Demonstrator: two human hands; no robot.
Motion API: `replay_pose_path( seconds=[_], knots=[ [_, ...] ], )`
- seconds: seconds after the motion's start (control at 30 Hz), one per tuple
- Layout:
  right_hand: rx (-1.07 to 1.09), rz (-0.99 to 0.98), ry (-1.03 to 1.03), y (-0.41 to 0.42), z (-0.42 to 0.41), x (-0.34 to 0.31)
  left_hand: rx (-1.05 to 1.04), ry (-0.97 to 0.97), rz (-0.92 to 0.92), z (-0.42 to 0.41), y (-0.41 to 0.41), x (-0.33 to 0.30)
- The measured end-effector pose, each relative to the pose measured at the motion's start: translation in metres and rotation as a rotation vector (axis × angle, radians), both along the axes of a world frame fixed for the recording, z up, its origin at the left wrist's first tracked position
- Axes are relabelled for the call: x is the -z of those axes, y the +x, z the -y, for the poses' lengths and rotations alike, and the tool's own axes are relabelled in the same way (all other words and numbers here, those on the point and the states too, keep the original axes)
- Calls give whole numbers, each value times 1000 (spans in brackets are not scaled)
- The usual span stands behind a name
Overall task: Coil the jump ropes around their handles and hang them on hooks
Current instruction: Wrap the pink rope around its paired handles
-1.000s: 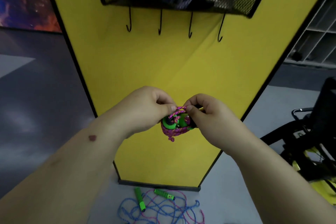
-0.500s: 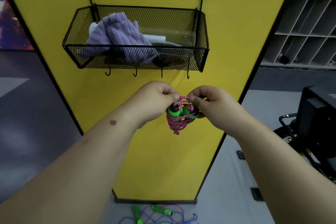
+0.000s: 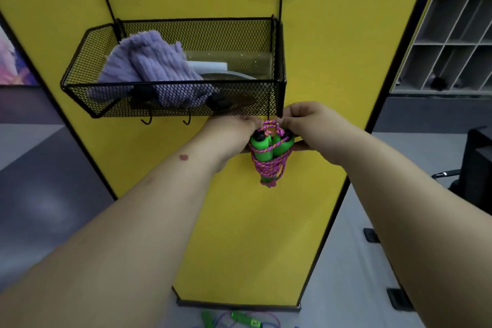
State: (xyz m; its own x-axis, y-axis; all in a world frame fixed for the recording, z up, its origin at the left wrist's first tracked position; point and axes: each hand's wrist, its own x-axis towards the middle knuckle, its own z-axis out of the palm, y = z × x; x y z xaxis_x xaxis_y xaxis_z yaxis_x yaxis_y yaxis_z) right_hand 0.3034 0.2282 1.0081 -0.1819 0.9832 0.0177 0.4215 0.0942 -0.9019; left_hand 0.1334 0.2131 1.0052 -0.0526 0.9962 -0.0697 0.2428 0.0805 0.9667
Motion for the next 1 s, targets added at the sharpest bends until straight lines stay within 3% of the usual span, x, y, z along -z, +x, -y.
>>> replay_pose_path(
  seconds=[0.2, 0.4, 0.63, 0.87, 1.0],
  knots=[
    [9, -22, -109, 1, -10, -8, -142, -130, 142, -12, 13, 2],
    [181, -52, -179, -16, -16, -13, -236, -177, 148, -18, 17, 3],
    [340, 114, -108, -26, -24, 5, -309, -100, 38, -26, 17, 12],
    [360, -144, -105, -27, -16, 21, -287, 5, 83, -22, 12, 22],
    [374, -166, -18, -31, -11, 27, -256, 136, 106, -13, 10, 32]
  ],
)
